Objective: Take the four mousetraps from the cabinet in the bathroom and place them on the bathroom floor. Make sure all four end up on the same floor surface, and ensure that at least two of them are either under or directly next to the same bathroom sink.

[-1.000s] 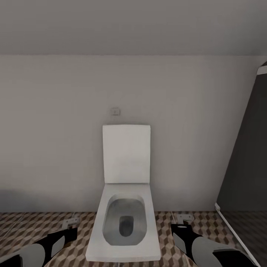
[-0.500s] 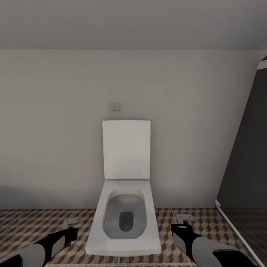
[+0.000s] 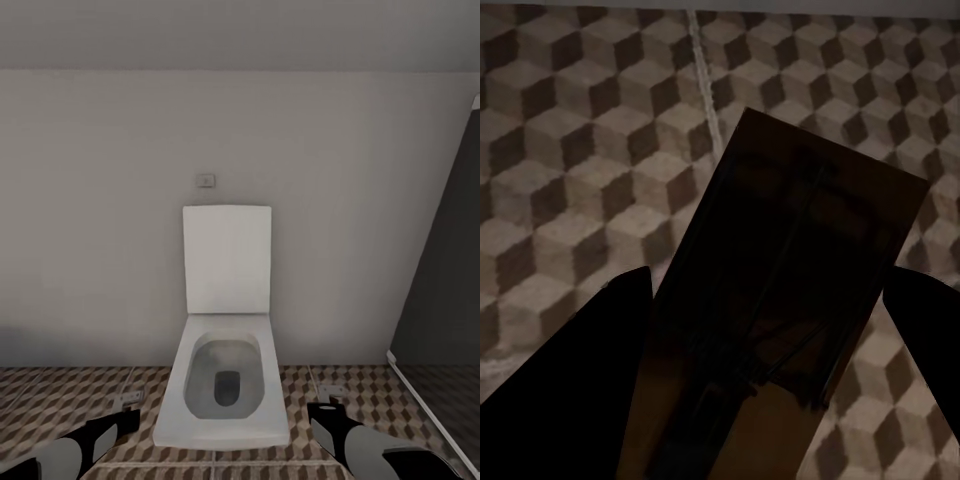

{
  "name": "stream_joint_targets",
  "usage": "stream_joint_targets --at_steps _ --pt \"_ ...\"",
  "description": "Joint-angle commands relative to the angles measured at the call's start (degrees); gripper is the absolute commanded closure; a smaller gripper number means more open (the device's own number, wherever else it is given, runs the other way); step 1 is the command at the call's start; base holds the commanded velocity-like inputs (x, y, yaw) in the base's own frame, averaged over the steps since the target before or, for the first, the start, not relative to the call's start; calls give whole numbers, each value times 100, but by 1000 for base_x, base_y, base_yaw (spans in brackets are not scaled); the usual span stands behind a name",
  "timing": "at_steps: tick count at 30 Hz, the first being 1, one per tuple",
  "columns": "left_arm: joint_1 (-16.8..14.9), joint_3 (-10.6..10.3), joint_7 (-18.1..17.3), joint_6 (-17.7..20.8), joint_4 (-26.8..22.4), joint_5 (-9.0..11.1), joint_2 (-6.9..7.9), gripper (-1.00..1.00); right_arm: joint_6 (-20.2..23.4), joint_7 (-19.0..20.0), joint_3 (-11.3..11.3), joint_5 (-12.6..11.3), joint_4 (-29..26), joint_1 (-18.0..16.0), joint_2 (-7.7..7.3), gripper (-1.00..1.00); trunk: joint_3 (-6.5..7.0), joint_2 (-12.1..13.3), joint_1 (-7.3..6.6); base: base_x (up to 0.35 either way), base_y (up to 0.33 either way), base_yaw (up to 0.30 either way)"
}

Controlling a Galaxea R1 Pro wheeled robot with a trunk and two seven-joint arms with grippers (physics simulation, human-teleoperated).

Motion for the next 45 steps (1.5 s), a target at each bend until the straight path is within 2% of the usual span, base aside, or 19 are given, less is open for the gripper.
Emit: stream_joint_targets --at_steps 1,45 --pt "-3 -45 -9 22 -8 42 4 100 11 -23 25 -16 9 -7 5 100 -29 -5 1 0 0 0" --pt "-3 -38 -9 22 -3 49 4 100 11 -32 25 -16 9 -7 9 100 -1003 -63 114 0 0 0"
